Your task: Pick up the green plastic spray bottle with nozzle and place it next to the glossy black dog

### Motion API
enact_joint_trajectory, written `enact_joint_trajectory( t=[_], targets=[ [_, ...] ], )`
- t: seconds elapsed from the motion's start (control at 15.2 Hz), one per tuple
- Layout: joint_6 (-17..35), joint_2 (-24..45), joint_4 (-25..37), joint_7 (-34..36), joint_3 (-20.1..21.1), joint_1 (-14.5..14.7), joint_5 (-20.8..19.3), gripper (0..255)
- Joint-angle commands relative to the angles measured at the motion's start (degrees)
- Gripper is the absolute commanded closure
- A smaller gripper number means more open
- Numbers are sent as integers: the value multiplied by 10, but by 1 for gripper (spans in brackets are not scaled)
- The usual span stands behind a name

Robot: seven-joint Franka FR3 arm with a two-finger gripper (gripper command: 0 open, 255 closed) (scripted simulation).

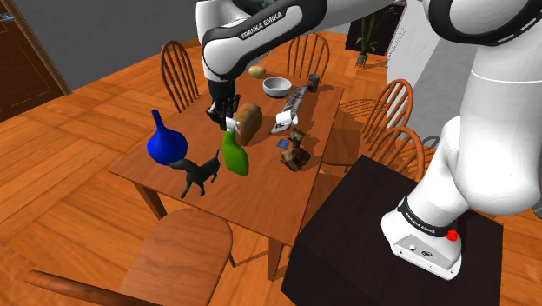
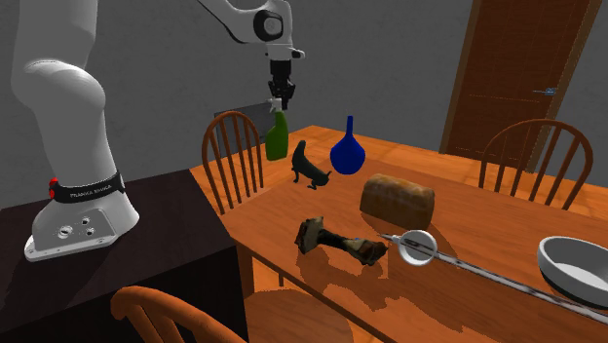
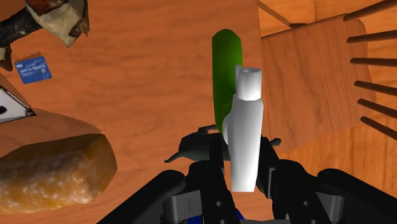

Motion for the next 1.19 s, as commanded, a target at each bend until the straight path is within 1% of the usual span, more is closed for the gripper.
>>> enact_joint_trajectory(
  t=[0.0,1.12],
  targets=[
    [14,5,-9,0,0,0,1,255],
    [119,77,-42,-7,5,-3,10,255]
  ],
)
